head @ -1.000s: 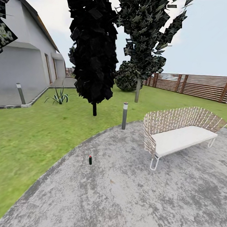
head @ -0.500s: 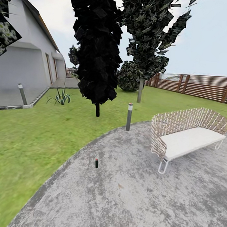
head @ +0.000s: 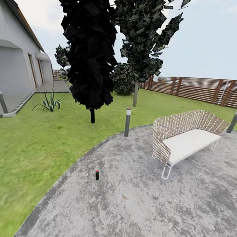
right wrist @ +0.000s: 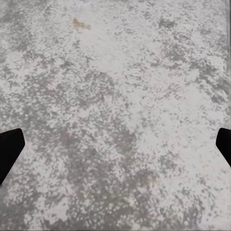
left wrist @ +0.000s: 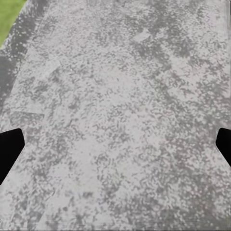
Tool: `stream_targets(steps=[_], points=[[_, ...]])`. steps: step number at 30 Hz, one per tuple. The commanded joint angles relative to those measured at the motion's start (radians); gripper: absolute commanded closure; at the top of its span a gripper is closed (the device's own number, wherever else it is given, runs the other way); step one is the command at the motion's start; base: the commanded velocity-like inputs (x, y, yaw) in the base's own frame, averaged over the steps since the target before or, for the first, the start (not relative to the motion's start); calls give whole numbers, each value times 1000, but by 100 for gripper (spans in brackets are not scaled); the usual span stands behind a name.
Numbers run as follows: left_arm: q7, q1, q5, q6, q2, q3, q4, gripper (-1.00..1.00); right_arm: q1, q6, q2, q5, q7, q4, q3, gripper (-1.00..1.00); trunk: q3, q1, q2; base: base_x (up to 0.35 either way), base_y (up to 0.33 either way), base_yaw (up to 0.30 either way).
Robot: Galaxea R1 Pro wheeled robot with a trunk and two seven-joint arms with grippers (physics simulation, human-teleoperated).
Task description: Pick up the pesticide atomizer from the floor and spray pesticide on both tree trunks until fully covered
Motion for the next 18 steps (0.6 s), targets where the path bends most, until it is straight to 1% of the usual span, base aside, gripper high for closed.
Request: stream_targets(steps=[1, 5, 7, 18], points=[[1, 0, 0, -3, 0, 2, 1, -100, -1, -3, 0, 0, 0, 1, 0, -100, -1, 0, 0, 148, 304, -294], [1, 0, 0, -3, 0, 2, 1, -100, -1, -3, 0, 0, 0, 1, 0, -100, -1, 0, 0, 148, 304, -294], [1, 0, 0, -3, 0, 2, 1, -100, -1, -4, 0, 0, 0, 0, 0, -100, -1, 0, 0, 148, 304, -154], [1, 0, 0, -3, -1, 2, 1, -100, -1, -5, 3, 0, 0, -1, 0, -100, -1, 0, 0, 150, 301, -19]])
